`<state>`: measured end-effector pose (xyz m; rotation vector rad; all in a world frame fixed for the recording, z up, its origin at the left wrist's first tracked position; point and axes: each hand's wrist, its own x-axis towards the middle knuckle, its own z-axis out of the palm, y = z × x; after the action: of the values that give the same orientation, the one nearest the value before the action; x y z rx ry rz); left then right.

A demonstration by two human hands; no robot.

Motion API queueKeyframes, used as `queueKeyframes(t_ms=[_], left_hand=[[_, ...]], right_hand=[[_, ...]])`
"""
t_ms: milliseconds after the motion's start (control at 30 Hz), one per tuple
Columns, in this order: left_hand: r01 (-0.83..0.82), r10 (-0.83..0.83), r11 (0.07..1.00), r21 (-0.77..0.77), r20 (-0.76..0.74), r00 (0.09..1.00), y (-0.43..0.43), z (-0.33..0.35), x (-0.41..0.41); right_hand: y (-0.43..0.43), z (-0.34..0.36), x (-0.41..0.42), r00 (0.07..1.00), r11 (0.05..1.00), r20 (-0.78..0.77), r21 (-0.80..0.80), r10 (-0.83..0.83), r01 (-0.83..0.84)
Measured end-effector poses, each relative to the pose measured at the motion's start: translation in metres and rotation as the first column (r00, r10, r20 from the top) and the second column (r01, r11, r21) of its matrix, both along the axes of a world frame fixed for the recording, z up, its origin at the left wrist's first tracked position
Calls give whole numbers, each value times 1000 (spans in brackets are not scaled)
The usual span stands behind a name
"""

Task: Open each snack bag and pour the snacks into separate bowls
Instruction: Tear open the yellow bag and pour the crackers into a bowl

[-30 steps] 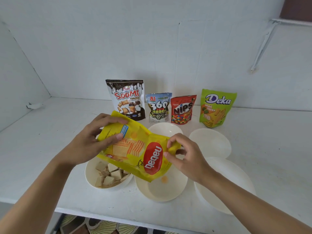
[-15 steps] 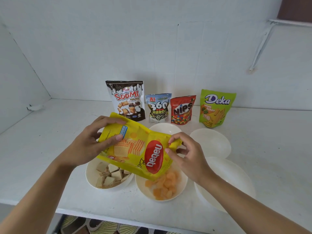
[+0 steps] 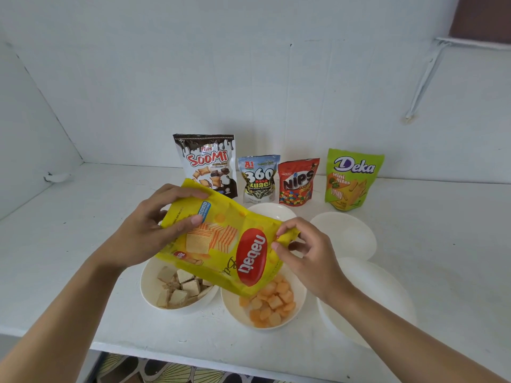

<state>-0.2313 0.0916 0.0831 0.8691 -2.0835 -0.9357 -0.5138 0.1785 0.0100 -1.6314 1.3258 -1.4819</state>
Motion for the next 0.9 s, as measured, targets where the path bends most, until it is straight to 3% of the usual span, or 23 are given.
queueKeyframes(t_ms=[200,367,500,667,800,900], left_hand=[[8,-8,1000,-20,6,1000,-1,0,1],[10,-10,1000,-14,-13,1000,-2,1,1],[4,-5,1000,-25,-2,1000,-2,6,-3],[-5,4,998,-60,-11,1000,-2,3,-6],[18,-21,995,-94,-31,999,-1,4,-10],[17,-22,993,-121,-47,999,-1,5,-13]], right_hand=[[0,-3,-1,990,992,-98,76,103,-96],[0,0,-3,1000,1000,-22,2,2,-2],[2,-1,-3,990,995,-111,54,89,-83],[0,3,-6,1000,999,-8,-33,-22,21],[3,-2,-5,994,997,-94,51,59,-55],[4,-3,-5,999,1000,-51,4,-10,10]])
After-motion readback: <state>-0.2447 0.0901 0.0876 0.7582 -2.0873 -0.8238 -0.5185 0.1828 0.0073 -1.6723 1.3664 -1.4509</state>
